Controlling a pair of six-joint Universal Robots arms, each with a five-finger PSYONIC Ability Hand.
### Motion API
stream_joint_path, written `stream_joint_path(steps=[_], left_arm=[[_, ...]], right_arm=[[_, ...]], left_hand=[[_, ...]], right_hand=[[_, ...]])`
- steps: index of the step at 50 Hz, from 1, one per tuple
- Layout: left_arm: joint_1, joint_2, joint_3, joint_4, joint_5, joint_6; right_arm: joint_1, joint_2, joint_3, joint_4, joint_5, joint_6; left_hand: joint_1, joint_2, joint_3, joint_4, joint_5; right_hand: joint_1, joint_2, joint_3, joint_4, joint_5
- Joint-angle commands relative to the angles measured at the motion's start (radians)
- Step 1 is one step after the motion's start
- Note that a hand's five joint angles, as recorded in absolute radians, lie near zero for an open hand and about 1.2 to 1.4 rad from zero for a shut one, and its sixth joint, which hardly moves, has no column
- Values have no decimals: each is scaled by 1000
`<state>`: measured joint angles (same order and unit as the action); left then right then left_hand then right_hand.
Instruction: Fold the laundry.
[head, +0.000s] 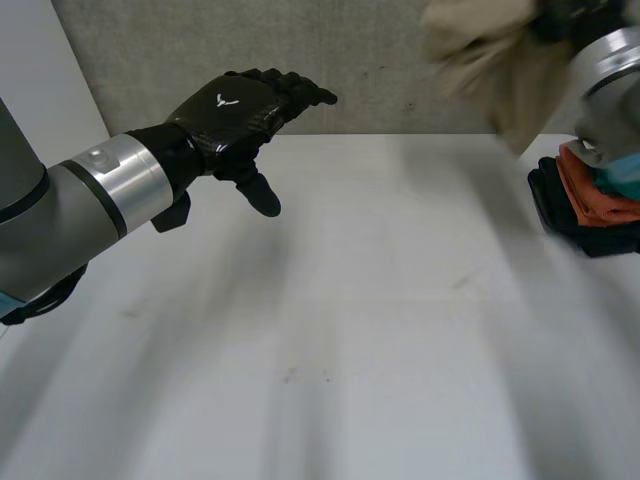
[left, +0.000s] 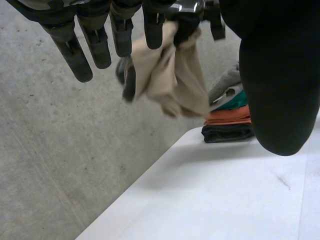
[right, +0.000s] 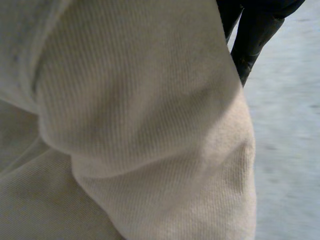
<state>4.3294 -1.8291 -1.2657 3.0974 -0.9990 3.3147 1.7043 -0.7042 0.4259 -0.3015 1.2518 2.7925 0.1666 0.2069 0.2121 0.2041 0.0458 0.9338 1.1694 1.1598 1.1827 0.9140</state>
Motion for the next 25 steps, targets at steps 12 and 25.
stream_joint_path(steps=[12, 25], left_arm=[[-28, -2, -17, 3, -1, -15], [-36, 1, -43, 4, -6, -15]], right_arm=[[-436, 97, 138, -261, -325, 412], [-549, -1, 473, -456, -494, 466]], left_hand=[[12, -29, -34, -26, -42], [12, -29, -34, -26, -42]], right_hand=[[463, 227, 236, 214, 308], [463, 227, 236, 214, 308]])
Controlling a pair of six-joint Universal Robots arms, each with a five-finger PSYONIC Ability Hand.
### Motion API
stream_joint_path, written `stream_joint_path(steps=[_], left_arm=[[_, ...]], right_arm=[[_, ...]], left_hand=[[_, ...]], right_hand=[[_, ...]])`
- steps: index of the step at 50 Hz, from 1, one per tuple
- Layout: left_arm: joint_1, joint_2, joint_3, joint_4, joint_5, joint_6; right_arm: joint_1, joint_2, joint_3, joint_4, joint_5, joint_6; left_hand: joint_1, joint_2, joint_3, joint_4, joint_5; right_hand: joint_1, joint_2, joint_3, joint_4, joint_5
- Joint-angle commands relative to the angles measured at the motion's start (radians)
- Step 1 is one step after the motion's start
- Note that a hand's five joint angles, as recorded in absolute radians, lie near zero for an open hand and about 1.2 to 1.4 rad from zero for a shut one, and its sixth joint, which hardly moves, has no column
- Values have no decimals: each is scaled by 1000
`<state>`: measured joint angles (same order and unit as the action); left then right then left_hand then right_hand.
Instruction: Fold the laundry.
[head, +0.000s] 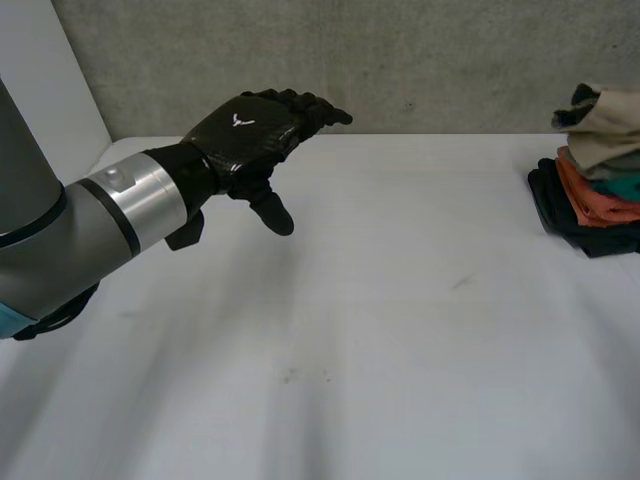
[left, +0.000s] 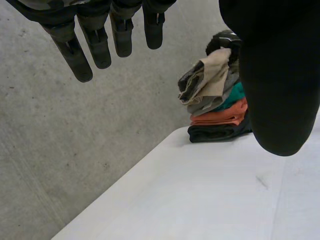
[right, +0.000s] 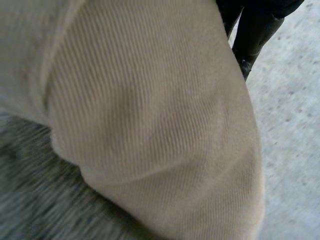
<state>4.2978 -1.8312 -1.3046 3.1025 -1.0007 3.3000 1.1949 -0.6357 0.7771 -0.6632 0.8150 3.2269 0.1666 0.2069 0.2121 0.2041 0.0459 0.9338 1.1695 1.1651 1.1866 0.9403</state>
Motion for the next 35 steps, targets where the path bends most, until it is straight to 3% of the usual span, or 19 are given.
stream_joint_path(steps=[1, 17, 19, 20, 21, 35], left_arm=[[-9, 3, -2, -1, -10, 1], [-35, 27, -4, -2, -38, 1], [-35, 27, -2, -2, -38, 1], [-33, 27, -1, -1, -38, 1], [-33, 27, -1, -1, -38, 1], [-44, 55, -1, -4, -41, 0]], right_arm=[[-43, -76, 128, -102, -63, 43], [-95, -2, 60, -69, -65, 97], [-95, -12, 67, -55, -65, 97], [-95, -27, 71, -36, -65, 97], [-95, -38, 77, -21, -65, 97], [-127, -265, 192, 321, -63, 5]], left_hand=[[12, -29, -34, -26, -42], [12, -29, -34, -26, -42], [9, -31, -37, -29, -45], [12, -29, -34, -26, -42], [12, -29, -34, -26, -42], [9, -32, -37, -29, -45]], right_hand=[[463, 227, 231, 210, 281], [463, 227, 231, 210, 281], [111, -125, -121, -142, -71], [-421, -656, -652, -674, -602], [-705, -941, -936, -958, -886], [-759, -995, -991, -1012, -940]])
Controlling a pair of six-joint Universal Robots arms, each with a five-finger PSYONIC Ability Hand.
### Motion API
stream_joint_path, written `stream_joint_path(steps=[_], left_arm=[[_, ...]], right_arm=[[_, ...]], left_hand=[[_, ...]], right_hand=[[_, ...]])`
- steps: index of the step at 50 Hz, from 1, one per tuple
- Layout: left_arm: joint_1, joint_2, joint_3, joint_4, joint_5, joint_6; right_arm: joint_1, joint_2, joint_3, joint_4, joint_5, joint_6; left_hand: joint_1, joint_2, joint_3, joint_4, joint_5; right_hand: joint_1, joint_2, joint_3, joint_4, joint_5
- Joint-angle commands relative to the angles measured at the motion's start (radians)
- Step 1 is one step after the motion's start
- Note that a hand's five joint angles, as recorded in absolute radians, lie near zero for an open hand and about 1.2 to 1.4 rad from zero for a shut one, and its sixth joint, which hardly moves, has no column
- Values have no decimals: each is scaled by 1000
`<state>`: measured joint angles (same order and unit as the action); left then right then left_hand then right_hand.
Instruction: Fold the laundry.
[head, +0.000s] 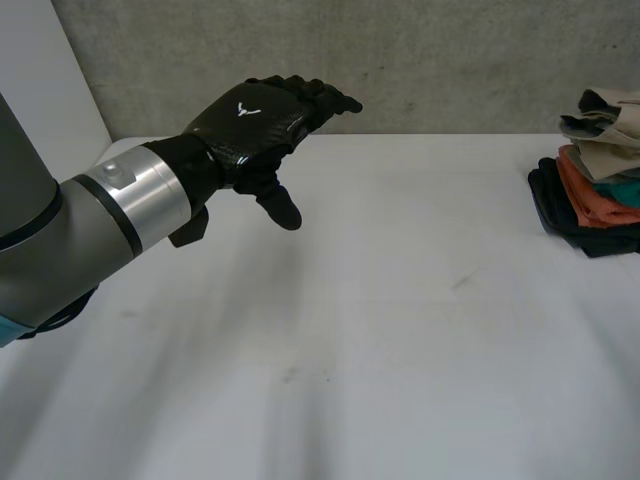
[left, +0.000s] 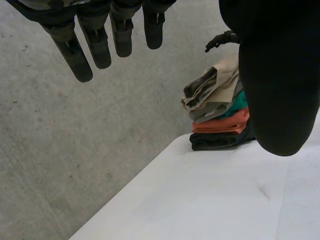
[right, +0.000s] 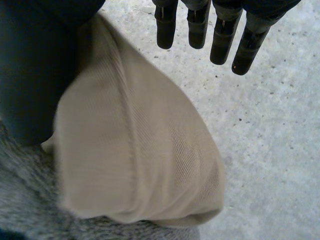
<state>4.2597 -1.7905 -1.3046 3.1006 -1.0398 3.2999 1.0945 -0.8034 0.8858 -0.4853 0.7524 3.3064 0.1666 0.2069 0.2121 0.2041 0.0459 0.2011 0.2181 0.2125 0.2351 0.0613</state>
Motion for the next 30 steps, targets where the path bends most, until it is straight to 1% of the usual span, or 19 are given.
stream_joint_path(steps=[1, 6, 11, 15, 21, 26, 30], left_arm=[[-6, 14, -1, -2, -2, 0], [-7, 16, -1, -2, 0, -2], [-14, 16, 1, -2, 0, -2], [-14, 14, 1, -2, 1, -2], [-14, 14, 1, -2, 1, -3], [-14, 14, 2, 1, 1, -5], [-14, 13, 2, 1, 3, -13]], right_arm=[[-31, -111, 102, 157, -1, -93], [-45, -181, 195, 235, 14, -224], [-99, -233, 260, 315, 76, -342], [-140, -261, 266, 355, 128, -381], [-182, -293, 252, 366, 202, -393], [-176, -344, 254, 369, 266, -418], [-163, -424, 294, 369, 286, -433]], left_hand=[[9, -32, -37, -29, -45], [9, -32, -37, -29, -45], [9, -32, -37, -29, -45], [8, -32, -38, -30, -46], [8, -32, -38, -30, -46], [8, -32, -38, -30, -46], [8, -32, -38, -30, -46]], right_hand=[[-27, -44, -38, -61, -61], [-27, -44, -38, -61, -61], [-27, -44, -38, -61, -61], [-27, -44, -38, -61, -61], [-27, -44, -38, -61, -61], [-27, -44, -38, -61, -61], [-27, -44, -38, -61, -61]])
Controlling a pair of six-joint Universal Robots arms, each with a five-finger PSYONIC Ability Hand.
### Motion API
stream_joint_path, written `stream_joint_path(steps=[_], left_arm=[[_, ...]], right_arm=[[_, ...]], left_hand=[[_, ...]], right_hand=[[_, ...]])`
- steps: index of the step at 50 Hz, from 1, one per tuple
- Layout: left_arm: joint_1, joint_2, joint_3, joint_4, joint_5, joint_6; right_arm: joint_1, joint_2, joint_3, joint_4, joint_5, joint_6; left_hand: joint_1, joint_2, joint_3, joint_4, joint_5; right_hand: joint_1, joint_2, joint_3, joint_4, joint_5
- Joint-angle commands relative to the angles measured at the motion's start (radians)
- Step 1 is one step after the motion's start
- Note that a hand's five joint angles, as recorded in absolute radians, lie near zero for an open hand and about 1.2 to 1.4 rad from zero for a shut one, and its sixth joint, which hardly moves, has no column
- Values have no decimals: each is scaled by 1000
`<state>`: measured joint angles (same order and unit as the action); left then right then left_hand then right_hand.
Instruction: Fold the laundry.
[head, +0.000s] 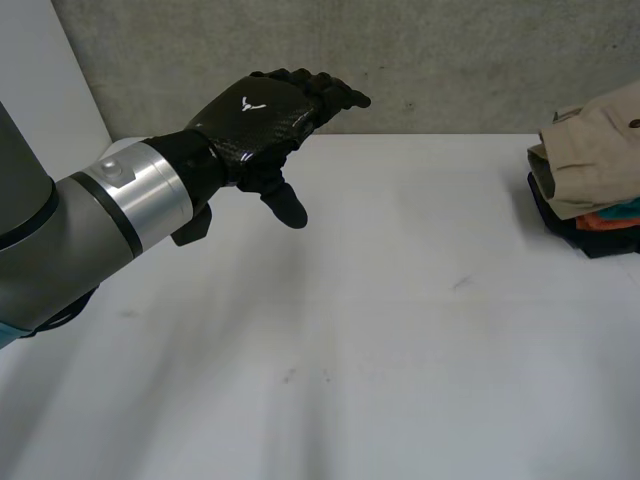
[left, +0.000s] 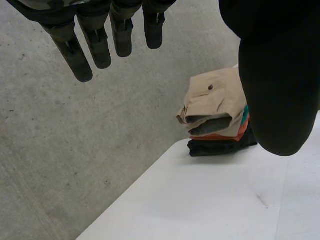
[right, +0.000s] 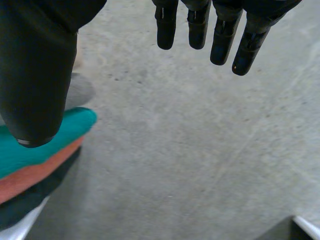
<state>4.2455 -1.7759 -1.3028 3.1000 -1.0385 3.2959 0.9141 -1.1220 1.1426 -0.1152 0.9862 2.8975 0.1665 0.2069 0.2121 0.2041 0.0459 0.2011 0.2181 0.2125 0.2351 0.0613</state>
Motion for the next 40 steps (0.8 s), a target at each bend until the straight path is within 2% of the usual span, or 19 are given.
stream_joint_path(steps=[1, 6, 7, 14, 18, 22, 25, 29, 30, 36, 40], left_arm=[[1, -2, 0, 2, 0, -10], [2, -2, 2, 2, 2, -15], [2, -2, 3, 2, 2, -13], [7, 19, -4, 3, -8, -15], [16, 52, -10, 3, -60, -36], [60, 85, -35, 5, -187, -68], [85, 99, -59, 5, -248, -79], [109, 105, -105, 6, -324, -81], [117, 105, -127, 6, -345, -81], [134, 105, -185, 9, -371, -78], [152, 105, -201, 11, -373, -81]], right_arm=[[23, -123, 48, -1, 57, -32], [164, -260, 117, -18, 52, -72], [225, -290, 130, -29, 58, -72], [405, -325, 158, -104, 129, -70], [572, -317, 167, -126, 146, -64], [678, -309, 210, -118, 150, -57], [742, -289, 241, -118, 161, -49], [836, -245, 263, -120, 216, -32], [867, -224, 264, -118, 260, -20], [937, -156, 259, -115, 419, 37], [960, -130, 259, -115, 462, 45]], left_hand=[[8, -32, -38, -30, -46], [8, -32, -38, -30, -46], [8, -32, -38, -30, -46], [9, -32, -37, -29, -45], [12, -29, -34, -26, -42], [9, -32, -37, -29, -45], [8, -32, -38, -30, -46], [8, -32, -38, -30, -46], [8, -32, -38, -30, -46], [8, -32, -38, -30, -46], [8, -32, -38, -30, -46]], right_hand=[[-27, -44, -38, -61, -61], [-27, -44, -38, -61, -61], [-27, -44, -38, -61, -61], [-27, -44, -38, -61, -61], [-27, -44, -38, -61, -61], [-27, -44, -38, -61, -61], [-27, -44, -38, -61, -61], [-27, -44, -38, -61, -61], [-27, -44, -38, -61, -61], [-27, -44, -38, -61, -61], [-27, -44, -38, -61, -61]])
